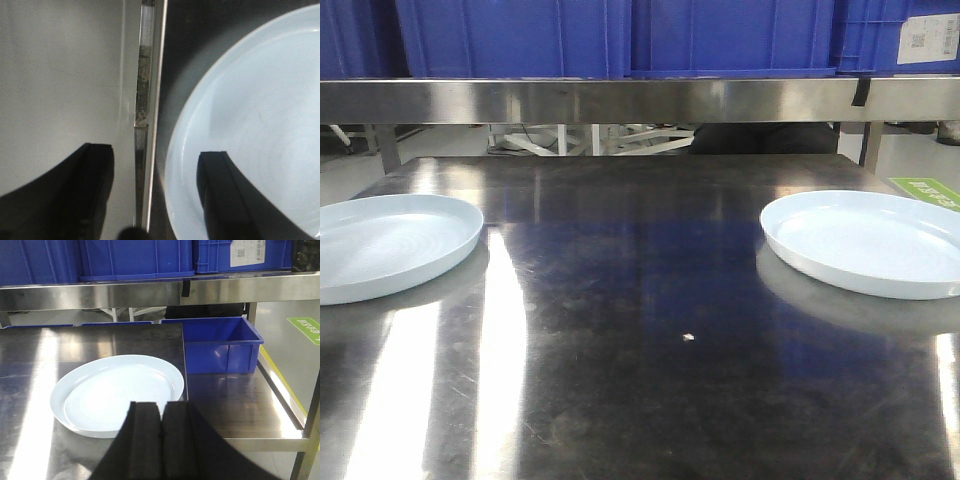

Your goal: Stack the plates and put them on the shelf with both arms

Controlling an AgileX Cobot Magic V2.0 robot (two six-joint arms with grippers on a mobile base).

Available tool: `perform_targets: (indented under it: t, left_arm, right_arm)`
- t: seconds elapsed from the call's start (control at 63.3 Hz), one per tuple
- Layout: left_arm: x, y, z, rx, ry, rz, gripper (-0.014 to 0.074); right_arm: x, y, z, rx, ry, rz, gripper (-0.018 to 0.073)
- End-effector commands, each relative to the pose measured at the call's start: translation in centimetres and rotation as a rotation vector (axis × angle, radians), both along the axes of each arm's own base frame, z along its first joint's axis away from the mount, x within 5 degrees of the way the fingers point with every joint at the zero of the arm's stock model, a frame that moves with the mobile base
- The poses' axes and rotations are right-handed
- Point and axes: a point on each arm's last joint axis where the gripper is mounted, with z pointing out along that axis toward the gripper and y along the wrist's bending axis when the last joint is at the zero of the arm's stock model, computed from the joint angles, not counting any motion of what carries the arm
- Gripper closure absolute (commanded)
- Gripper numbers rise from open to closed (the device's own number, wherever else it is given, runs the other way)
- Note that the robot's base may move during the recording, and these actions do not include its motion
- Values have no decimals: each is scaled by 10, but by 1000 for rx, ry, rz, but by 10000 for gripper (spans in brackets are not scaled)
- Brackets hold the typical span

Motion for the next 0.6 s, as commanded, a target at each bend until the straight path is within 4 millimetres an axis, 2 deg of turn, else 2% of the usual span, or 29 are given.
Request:
perform_targets:
  t: [0.0, 0.205, 0.584]
  left_arm:
    - [1, -1, 22, -7, -80, 8, 160]
    - [4, -1, 12, -6, -44, 2, 160]
    - [4, 0, 11, 14, -43, -17, 162]
  right_arm:
    - [-2, -1, 9, -12, -108, -6, 503]
    - [-2, -1, 9, -12, -108, -6, 503]
    - [-2, -1, 9, -12, -108, -6, 503]
